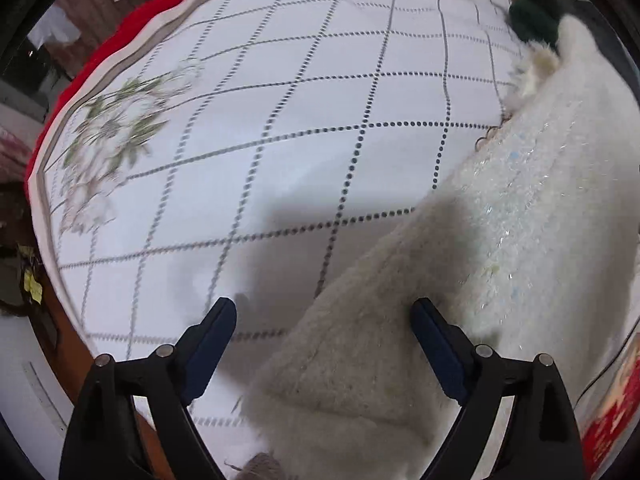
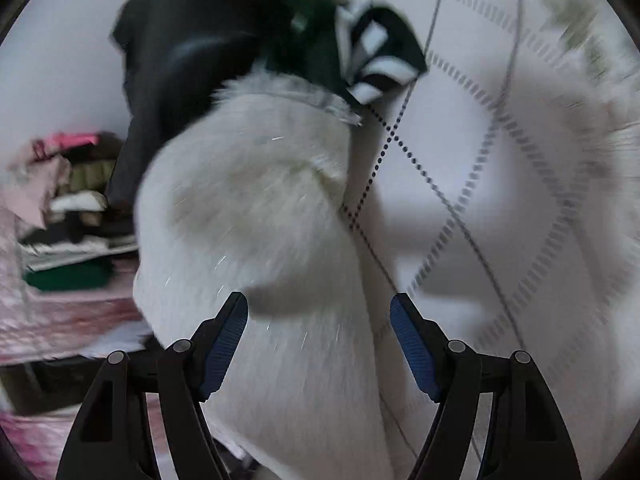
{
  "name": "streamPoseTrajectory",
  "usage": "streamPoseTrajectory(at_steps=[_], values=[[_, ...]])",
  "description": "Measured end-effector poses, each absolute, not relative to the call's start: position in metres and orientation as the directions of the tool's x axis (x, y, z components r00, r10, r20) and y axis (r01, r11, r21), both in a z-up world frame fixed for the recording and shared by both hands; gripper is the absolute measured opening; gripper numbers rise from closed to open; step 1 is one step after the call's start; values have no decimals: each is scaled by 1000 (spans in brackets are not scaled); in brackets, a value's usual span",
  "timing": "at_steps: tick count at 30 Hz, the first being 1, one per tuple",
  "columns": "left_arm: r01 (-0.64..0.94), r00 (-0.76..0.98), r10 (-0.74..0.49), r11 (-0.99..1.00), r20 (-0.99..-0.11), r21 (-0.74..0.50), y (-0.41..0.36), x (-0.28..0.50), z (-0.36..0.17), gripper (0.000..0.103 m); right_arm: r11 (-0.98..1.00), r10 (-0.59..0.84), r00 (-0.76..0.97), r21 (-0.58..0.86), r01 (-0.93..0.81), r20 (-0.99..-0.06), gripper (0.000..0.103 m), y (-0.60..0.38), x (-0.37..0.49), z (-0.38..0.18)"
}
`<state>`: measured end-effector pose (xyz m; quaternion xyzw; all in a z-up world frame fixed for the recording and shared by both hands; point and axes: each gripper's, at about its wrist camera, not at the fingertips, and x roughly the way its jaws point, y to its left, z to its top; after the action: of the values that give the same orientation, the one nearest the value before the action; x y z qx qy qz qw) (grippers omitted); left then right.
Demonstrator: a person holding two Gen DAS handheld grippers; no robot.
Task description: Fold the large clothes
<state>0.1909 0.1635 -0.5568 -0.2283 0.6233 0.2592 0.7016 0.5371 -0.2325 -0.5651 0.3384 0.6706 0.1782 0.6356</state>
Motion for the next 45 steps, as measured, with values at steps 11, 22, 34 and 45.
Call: streamPoseTrajectory(at_steps=[11, 22, 34, 45], values=[[-614, 59, 127, 786, -990, 64, 180, 212, -565, 102, 627, 731, 135, 736, 255, -669, 34, -225, 526, -587], [-597, 94, 192, 796, -977, 99, 187, 216, -516, 102, 607, 477, 250, 521, 601, -843, 33, -381, 315, -530], [-504, 11, 241, 840, -970, 203, 105, 178, -504, 102, 692, 448, -42, 317, 648, -893, 52, -413, 164, -507], [-328, 191, 150, 941, -970, 81, 3, 262, -508, 102, 956, 287, 22, 288, 62, -958, 26, -328, 244, -416]])
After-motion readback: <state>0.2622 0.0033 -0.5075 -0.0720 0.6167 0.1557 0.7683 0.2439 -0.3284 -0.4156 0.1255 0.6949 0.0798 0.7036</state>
